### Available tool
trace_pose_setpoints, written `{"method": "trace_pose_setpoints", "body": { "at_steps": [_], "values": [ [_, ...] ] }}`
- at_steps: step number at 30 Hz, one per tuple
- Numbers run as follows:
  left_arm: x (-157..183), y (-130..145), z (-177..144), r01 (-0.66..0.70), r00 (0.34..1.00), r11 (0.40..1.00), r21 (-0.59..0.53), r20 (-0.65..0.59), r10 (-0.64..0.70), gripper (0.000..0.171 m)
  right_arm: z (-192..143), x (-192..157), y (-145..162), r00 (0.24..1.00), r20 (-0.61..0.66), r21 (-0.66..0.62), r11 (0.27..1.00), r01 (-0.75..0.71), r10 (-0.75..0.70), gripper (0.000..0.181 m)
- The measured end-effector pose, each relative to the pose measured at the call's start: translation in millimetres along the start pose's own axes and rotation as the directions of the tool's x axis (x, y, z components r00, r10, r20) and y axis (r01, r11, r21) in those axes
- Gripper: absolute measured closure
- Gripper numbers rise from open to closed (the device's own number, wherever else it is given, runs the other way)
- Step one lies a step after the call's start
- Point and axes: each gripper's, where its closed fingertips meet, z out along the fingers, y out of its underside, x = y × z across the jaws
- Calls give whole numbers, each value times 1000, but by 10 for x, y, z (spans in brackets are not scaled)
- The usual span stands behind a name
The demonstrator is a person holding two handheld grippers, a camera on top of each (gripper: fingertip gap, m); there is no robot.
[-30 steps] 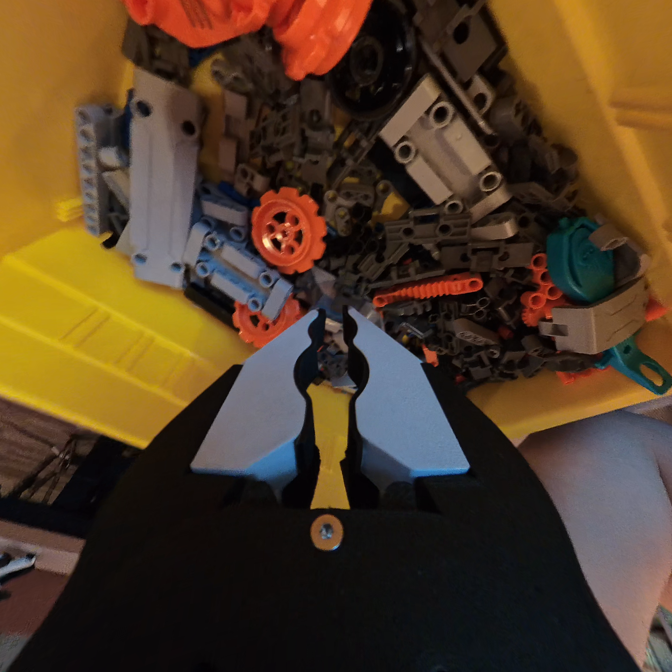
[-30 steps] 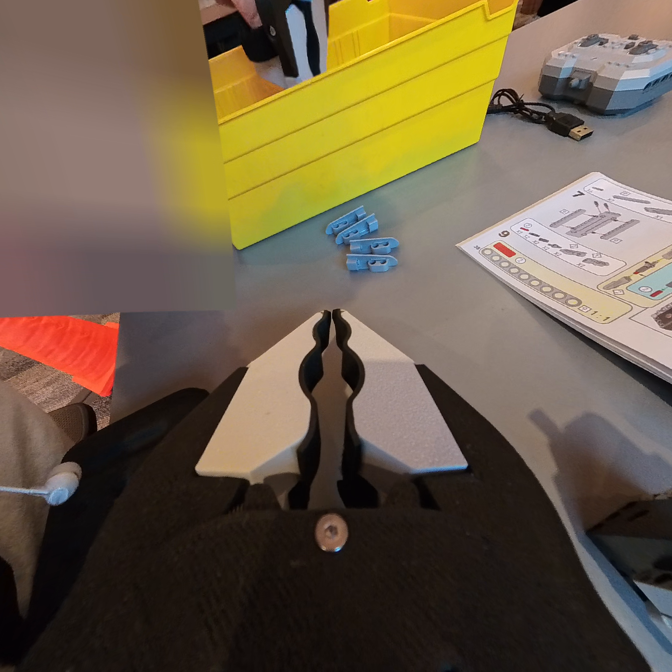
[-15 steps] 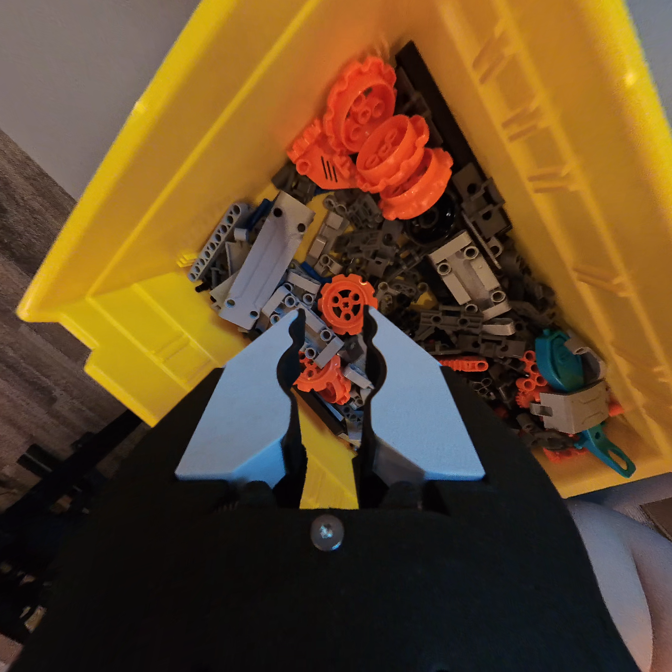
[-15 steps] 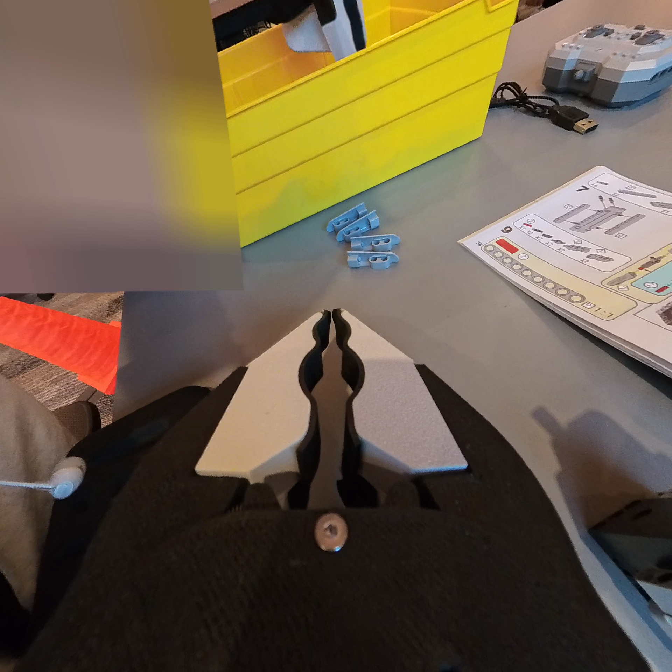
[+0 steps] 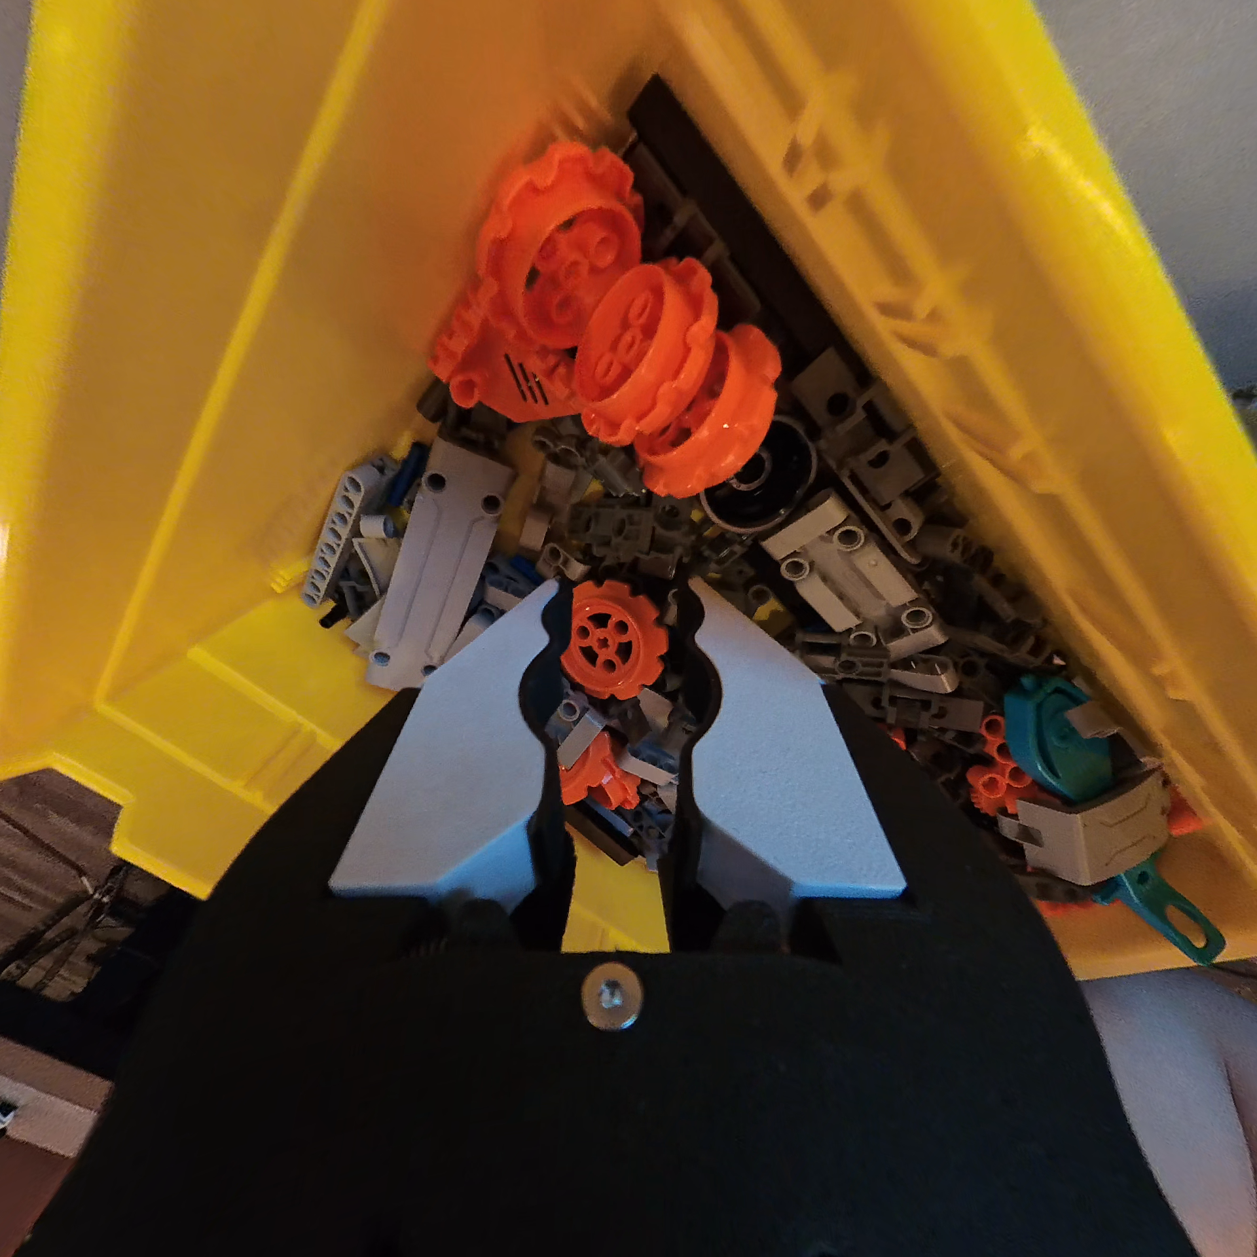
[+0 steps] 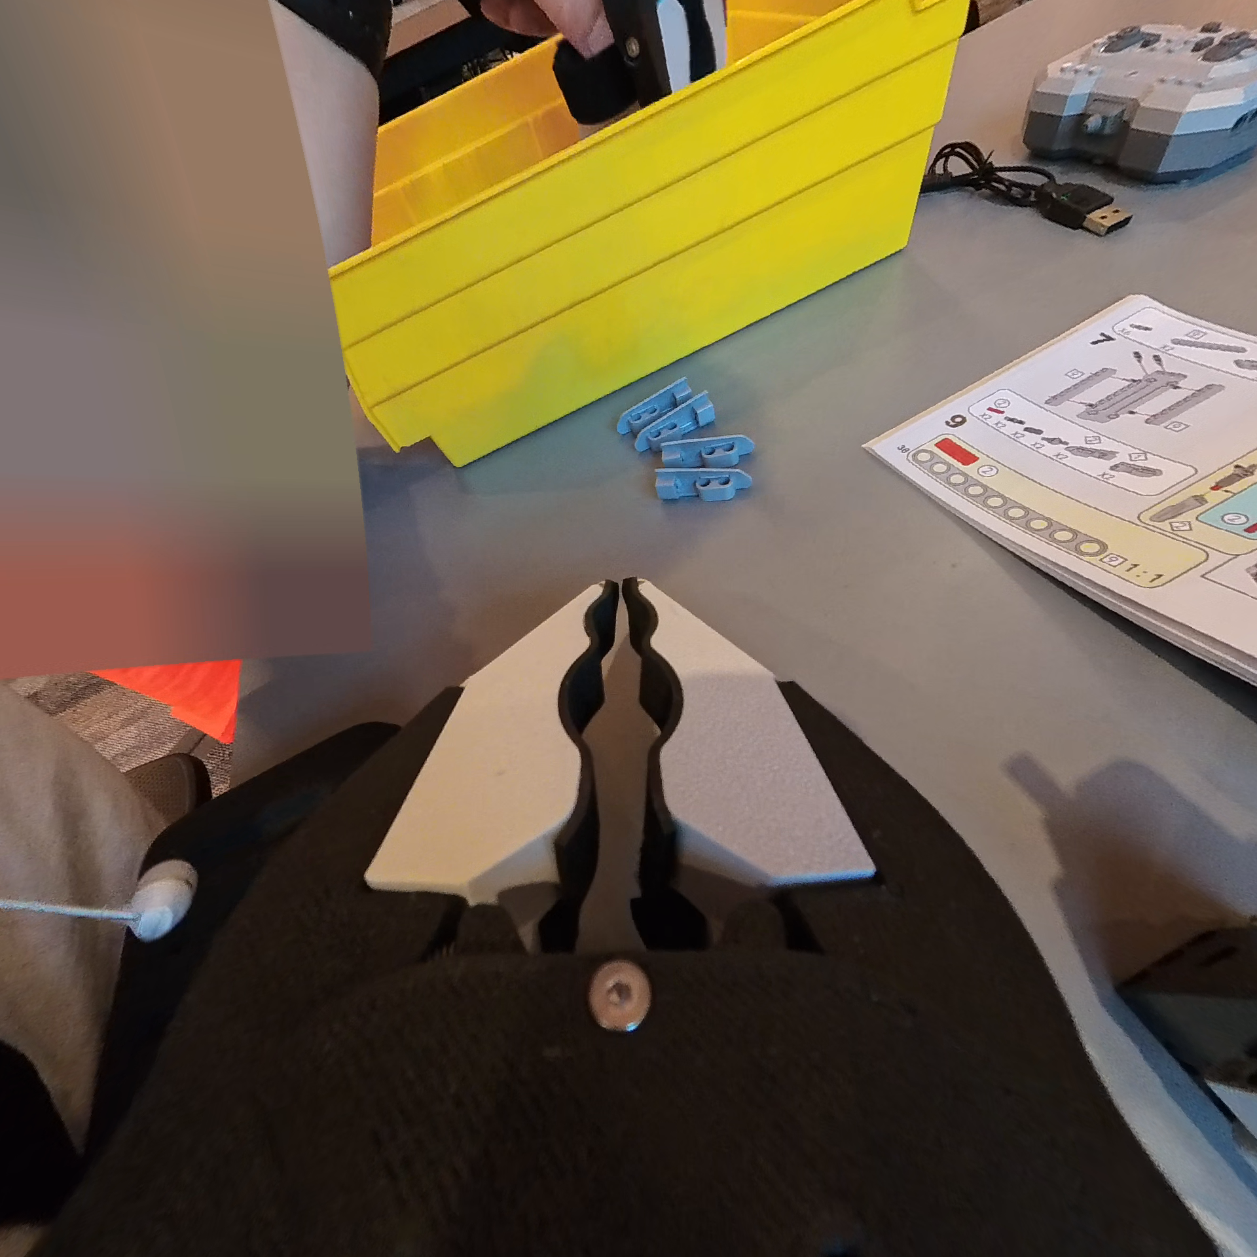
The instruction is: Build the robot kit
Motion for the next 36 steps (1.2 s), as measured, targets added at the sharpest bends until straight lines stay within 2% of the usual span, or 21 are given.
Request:
{"method": "trace_pose_setpoints", "body": {
  "at_steps": [6,12,17,23,25,28,32,36],
  "values": [
    [-22,-65,-12,14,1000,999,36,-6,-13,143,-3,-6,-1,1000,4,2,1000,0,0,180],
    [-185,-13,-51,87,996,994,63,23,-88,143,1,-1,4,1000,7,-1,1000,-10,10,180],
    [-237,132,-26,126,992,992,30,13,-127,144,11,6,3,1000,9,-3,1000,-22,22,180],
    [-2,481,-77,96,993,992,-86,-55,-101,154,23,-7,1,1000,17,-3,1000,-26,26,180],
    [6,504,-153,95,995,993,-74,-36,-98,153,25,-10,1,999,20,-4,1000,-30,30,180],
    [161,507,-263,106,989,993,-50,-95,-111,153,29,-15,2,999,26,-4,999,-39,39,180],
    [333,780,-262,99,986,981,-166,-117,-119,156,27,-13,2,999,25,-3,999,-40,40,180],
    [638,1011,-213,98,945,953,-288,-273,-180,170,32,-13,8,999,24,-7,999,-38,38,180]
  ]
}}
